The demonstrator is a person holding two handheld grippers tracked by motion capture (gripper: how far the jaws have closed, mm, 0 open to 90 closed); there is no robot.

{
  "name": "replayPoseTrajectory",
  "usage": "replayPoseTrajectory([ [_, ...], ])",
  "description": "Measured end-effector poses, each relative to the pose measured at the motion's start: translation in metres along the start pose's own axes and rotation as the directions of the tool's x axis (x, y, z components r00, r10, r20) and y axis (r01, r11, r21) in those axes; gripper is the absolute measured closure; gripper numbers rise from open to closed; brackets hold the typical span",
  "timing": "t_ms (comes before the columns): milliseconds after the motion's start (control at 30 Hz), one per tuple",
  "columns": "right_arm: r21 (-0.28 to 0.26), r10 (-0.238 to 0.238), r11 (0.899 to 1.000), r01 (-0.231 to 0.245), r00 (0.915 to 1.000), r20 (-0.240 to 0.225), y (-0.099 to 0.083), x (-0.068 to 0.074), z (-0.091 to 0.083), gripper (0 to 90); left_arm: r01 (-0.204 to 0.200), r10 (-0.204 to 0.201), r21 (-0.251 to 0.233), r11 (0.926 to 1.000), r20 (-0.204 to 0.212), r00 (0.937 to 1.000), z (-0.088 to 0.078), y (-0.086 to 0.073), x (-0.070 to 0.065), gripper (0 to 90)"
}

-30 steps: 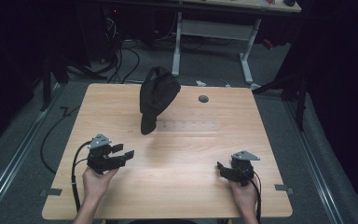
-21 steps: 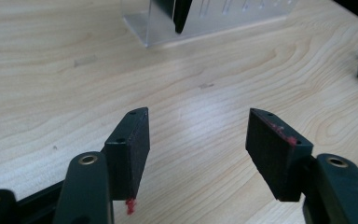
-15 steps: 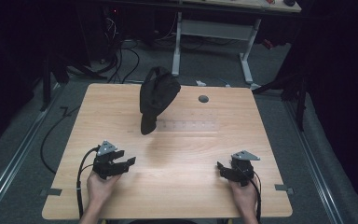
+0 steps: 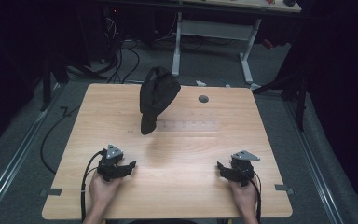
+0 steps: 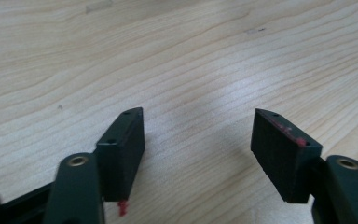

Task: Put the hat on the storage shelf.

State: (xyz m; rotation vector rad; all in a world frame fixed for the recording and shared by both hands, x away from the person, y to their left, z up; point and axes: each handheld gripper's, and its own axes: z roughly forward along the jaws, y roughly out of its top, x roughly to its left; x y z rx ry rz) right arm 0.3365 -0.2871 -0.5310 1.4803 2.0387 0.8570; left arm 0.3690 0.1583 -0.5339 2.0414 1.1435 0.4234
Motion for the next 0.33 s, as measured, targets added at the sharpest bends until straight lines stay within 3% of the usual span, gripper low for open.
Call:
replayPoseTrajectory([
  [133, 0.000, 0.000, 1.000, 0.000, 1.0000, 0.000, 0.0000, 0.0001, 0.0000, 31.3, -0.044, 0.044, -0.004, 0.9990, -0.030, 0.9986, 0.0016, -0.0019, -0.0053, 32.9],
  [333, 0.000, 0.000, 1.000, 0.000, 1.0000, 0.000, 0.0000, 0.0001, 0.0000, 31.3, -0.032, 0.031, -0.006, 0.9995, -0.037, 0.9988, 0.0015, -0.0023, -0.0065, 32.3],
])
